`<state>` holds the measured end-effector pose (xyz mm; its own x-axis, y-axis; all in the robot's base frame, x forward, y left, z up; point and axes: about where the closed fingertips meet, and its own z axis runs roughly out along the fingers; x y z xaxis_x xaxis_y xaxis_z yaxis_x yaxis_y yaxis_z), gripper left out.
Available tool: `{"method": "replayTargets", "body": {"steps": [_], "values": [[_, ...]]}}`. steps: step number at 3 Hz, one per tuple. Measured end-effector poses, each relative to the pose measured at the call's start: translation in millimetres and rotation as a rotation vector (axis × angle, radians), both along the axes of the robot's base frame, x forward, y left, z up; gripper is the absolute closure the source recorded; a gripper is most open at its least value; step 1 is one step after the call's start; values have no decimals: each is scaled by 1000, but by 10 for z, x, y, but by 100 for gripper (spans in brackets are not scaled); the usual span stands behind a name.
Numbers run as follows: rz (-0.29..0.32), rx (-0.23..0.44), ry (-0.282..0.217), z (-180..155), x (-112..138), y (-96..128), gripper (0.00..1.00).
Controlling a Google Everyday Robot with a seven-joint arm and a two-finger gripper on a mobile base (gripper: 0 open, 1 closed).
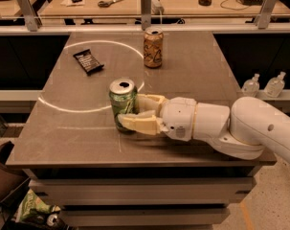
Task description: Place green can upright
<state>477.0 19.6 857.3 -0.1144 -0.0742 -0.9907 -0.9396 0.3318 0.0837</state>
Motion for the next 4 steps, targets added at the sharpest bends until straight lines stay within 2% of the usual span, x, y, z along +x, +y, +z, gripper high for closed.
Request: {"method": "replayTargets", "body": {"steps": [1,2,4], "values": [[-17,-12,33,-65,7,-5,100],[-17,-12,33,-51,6,-4,82],[-17,-12,33,-46,6,-3,36]]}}
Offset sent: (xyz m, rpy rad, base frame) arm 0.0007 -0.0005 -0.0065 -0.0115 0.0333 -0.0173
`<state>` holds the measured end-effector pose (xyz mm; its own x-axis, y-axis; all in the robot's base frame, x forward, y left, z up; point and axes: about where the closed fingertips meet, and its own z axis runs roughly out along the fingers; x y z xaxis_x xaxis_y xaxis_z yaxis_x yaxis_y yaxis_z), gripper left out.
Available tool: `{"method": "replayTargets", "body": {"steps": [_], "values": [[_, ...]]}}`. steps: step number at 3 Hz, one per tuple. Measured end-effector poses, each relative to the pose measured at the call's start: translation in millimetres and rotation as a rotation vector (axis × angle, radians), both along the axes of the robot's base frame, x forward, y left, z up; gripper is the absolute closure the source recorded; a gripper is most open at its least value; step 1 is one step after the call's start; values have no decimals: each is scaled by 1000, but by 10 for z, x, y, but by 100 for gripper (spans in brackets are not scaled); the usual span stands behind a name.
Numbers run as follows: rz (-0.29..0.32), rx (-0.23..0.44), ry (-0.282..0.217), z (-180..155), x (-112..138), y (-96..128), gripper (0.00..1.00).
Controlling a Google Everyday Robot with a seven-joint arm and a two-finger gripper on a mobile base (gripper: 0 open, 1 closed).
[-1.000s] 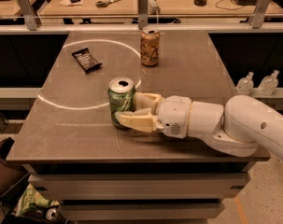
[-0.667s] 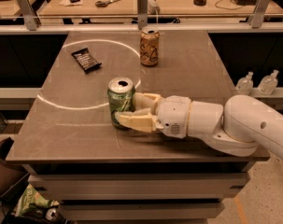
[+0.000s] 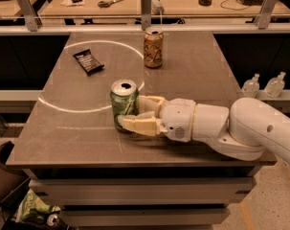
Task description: Place green can upright
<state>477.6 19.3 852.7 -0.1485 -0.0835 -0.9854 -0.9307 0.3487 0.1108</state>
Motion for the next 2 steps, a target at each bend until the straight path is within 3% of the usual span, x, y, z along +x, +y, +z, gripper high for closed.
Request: {"method": "replayTargets", "body": {"steps": [1,2], "values": [[4,-1,-1,6,-7,21,12],[7,-1,-2,11,-12,38,0]]}}
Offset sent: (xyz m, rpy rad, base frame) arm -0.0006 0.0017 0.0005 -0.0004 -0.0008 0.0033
